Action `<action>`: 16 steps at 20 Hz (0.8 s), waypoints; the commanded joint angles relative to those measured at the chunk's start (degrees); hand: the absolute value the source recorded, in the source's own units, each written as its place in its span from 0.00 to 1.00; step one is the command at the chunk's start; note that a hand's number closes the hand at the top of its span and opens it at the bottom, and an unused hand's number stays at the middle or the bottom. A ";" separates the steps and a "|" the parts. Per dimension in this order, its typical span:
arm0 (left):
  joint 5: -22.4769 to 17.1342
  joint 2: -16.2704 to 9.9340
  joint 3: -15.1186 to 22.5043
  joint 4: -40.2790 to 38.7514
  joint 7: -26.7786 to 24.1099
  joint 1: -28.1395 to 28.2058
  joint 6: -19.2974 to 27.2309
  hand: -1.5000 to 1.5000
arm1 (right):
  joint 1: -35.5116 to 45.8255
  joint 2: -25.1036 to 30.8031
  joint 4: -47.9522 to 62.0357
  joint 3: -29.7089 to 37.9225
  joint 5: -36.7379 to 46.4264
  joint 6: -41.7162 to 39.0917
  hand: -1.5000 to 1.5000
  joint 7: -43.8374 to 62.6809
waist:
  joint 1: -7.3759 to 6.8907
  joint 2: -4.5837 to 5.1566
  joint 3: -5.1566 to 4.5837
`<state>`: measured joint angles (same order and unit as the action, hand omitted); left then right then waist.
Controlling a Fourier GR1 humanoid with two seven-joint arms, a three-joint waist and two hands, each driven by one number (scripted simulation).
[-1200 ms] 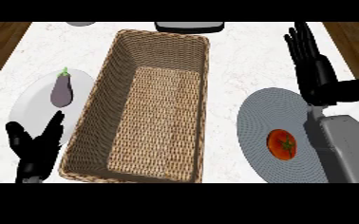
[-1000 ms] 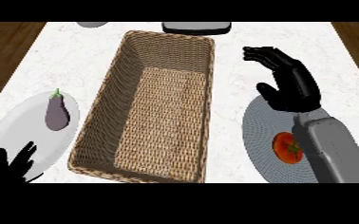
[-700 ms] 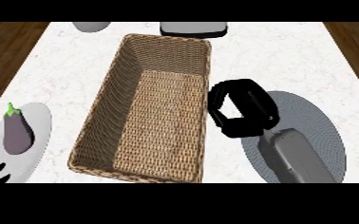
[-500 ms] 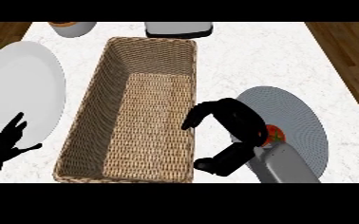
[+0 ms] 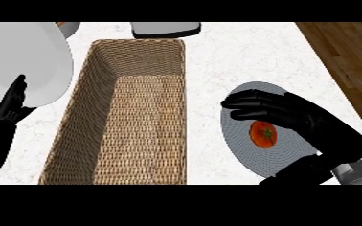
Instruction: Pick the tomato from the placemat and place it in the basket
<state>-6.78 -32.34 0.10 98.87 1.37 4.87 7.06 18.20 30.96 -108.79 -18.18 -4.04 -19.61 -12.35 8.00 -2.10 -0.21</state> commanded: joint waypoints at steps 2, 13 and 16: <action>1.27 1.46 1.62 -0.73 -1.48 -2.85 0.34 0.50 | 4.87 16.04 -8.75 3.88 10.40 -6.06 0.00 4.49 | -1.68 0.80 -0.12; 2.42 4.15 3.16 -10.52 -4.63 -13.02 -3.29 0.50 | -3.11 34.35 -18.36 11.75 10.01 -24.55 0.00 5.94 | -6.06 1.97 0.20; 3.63 5.21 3.54 -6.59 -3.20 -11.10 -2.94 0.50 | -6.88 30.72 -18.97 9.47 18.41 -23.80 0.00 6.11 | -7.50 2.00 0.23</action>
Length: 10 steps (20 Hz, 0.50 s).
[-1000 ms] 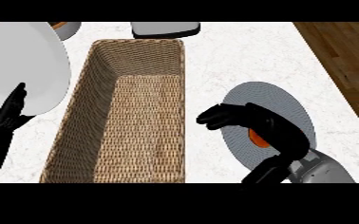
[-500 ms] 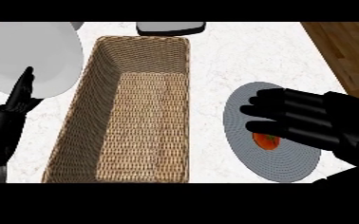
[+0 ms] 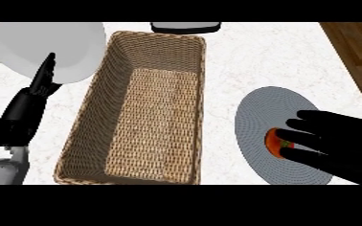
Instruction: Pick the tomato from the placemat and place it in the basket
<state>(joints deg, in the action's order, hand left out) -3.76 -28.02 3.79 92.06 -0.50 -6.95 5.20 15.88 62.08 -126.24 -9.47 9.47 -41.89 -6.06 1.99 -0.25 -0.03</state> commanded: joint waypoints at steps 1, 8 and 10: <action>0.36 1.13 -0.47 -4.68 0.03 -5.43 -2.40 0.50 | -2.81 0.71 0.82 3.16 3.44 -3.88 0.00 -1.45 | -1.24 0.27 0.04; 3.68 4.28 -0.03 -2.21 -1.57 -0.97 -1.92 0.50 | -4.75 -6.99 3.47 -2.65 17.25 -2.58 0.00 -5.60 | -2.21 0.25 0.06; 3.87 3.47 -0.87 -0.24 1.49 -2.49 -2.46 0.50 | -5.38 -8.60 4.02 -5.62 22.43 -1.14 0.00 -6.59 | -2.27 0.26 0.07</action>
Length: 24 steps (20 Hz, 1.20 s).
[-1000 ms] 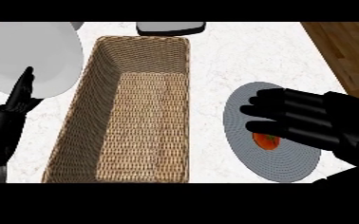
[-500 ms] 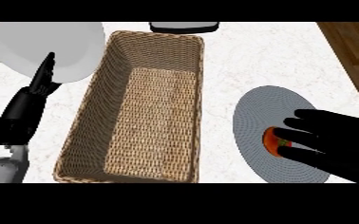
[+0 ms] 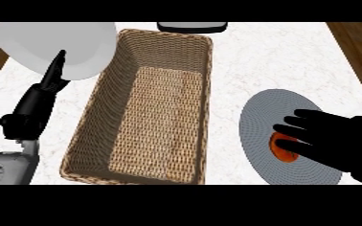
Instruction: Pick the tomato from the placemat and place it in the basket
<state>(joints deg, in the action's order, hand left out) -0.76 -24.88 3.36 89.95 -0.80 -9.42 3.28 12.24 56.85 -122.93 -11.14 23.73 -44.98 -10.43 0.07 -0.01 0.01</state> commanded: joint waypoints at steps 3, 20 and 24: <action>2.56 2.97 0.53 -1.44 0.29 -2.24 -0.15 0.50 | 0.00 -2.69 4.87 -4.37 12.79 1.55 0.00 -5.31 | -0.19 0.08 0.01; 3.57 4.42 -3.95 0.95 5.55 -4.82 -4.38 0.50 | -0.46 -16.17 26.15 -11.27 35.74 15.95 0.00 -14.77 | -0.33 0.09 0.00; 3.00 4.22 -6.89 -2.04 0.26 -2.17 -6.85 0.50 | -5.27 -14.75 21.66 -7.63 35.75 16.50 0.00 -19.07 | 0.06 0.00 -0.02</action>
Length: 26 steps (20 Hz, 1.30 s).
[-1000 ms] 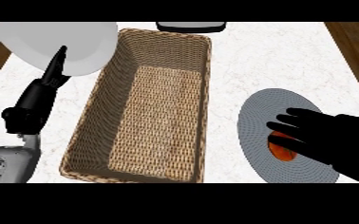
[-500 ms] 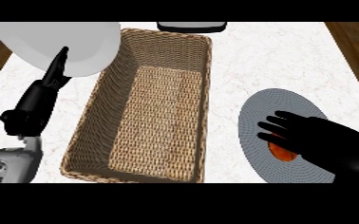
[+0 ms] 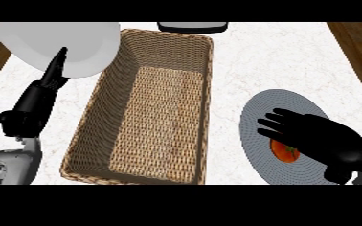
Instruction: Pick the tomato from the placemat and place it in the basket
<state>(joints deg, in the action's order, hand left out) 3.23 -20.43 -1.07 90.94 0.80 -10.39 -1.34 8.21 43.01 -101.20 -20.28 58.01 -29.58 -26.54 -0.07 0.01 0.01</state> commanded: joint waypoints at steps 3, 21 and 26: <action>3.92 3.55 1.07 -2.50 -1.61 -0.88 0.75 0.50 | -0.07 -4.88 2.82 0.83 4.81 1.22 0.00 -1.77 | 0.11 0.00 -0.02; 2.94 3.19 -5.10 0.53 1.73 -2.11 -4.70 0.50 | -3.73 -12.58 13.14 3.36 15.72 8.82 0.00 -8.38 | 0.03 -0.02 -0.01; 5.21 5.66 -4.30 -3.63 -0.98 -3.26 -3.68 0.50 | -3.40 -11.78 13.28 7.63 15.60 8.48 0.00 -11.47 | 0.22 -0.03 -0.02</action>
<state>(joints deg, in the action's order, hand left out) 7.58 -16.24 -5.42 88.67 -0.14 -12.37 -5.49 6.12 31.09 -87.48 -14.68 72.87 -21.79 -36.36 0.00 0.01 0.01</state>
